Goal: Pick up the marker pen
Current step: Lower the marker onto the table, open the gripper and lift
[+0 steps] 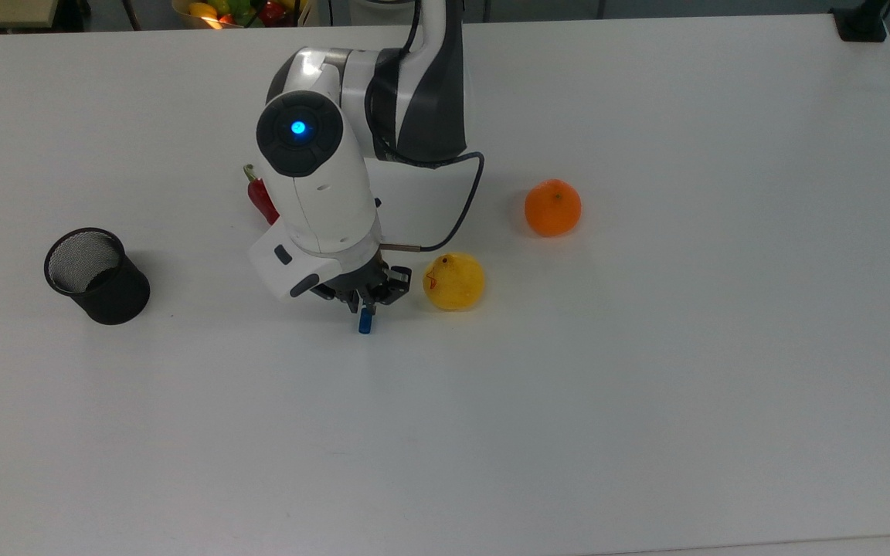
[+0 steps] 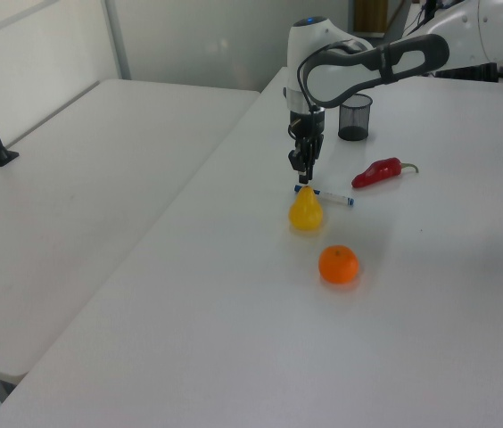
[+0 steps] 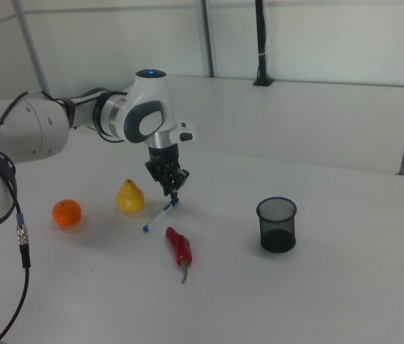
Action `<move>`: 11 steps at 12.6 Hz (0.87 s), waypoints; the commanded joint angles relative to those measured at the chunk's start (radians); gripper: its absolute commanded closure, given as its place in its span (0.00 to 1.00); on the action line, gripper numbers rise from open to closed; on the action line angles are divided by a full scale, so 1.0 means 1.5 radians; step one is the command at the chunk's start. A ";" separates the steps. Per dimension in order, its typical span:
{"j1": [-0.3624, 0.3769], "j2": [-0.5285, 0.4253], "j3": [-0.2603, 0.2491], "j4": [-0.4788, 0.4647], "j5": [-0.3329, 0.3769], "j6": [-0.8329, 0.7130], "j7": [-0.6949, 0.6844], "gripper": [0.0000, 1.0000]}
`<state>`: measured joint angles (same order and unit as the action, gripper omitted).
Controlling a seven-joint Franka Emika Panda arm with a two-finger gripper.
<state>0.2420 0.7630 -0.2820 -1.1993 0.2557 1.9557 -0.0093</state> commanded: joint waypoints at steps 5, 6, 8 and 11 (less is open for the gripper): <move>0.007 -0.055 0.018 -0.039 -0.025 0.038 0.025 0.35; 0.004 -0.110 0.026 -0.075 -0.041 0.034 0.025 0.27; 0.003 -0.230 0.036 -0.179 -0.081 0.030 0.026 0.00; -0.044 -0.369 0.076 -0.279 -0.119 -0.035 0.036 0.00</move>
<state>0.2288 0.4146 -0.2304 -1.4137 0.1167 1.9564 0.0134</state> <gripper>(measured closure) 0.000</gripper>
